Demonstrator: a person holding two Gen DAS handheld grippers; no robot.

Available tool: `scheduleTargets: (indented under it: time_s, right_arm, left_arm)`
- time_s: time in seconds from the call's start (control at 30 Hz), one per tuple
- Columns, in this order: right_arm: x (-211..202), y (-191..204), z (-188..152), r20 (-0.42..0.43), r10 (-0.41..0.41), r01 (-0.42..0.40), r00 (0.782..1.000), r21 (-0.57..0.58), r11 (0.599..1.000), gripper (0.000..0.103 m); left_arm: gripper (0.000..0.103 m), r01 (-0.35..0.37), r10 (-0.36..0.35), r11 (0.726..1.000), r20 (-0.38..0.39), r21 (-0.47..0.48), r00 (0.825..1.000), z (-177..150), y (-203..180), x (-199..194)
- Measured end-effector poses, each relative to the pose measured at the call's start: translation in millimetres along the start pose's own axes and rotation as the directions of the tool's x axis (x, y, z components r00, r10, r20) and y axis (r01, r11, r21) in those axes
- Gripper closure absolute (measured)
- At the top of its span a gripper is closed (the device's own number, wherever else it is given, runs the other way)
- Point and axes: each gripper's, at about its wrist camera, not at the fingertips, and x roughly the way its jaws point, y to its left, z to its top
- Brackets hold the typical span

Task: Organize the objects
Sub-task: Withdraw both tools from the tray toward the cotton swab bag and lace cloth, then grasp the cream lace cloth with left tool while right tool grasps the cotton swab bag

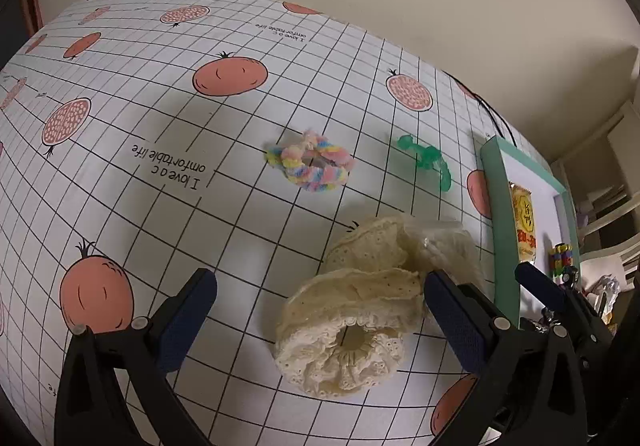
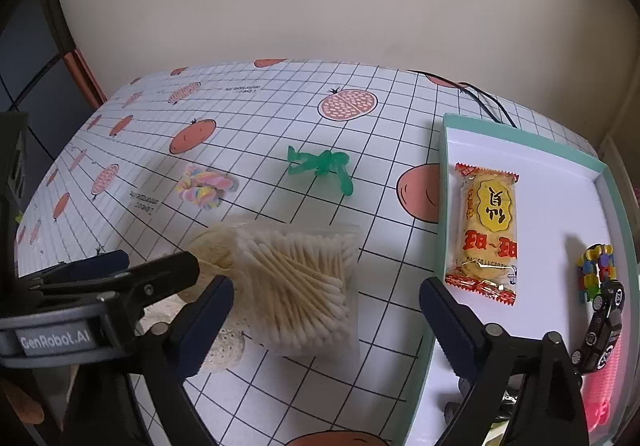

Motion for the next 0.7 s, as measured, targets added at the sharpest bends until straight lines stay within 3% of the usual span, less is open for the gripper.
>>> scheduleTargets:
  time_s: [0.7]
  right_arm:
    - [16,-5,-5,-0.041,-0.018,0.018,0.999,-0.002,1.000,0.035]
  left_arm:
    - [0.001,-0.024,0.024,1.000,-0.036,0.000,0.999,-5,4,16]
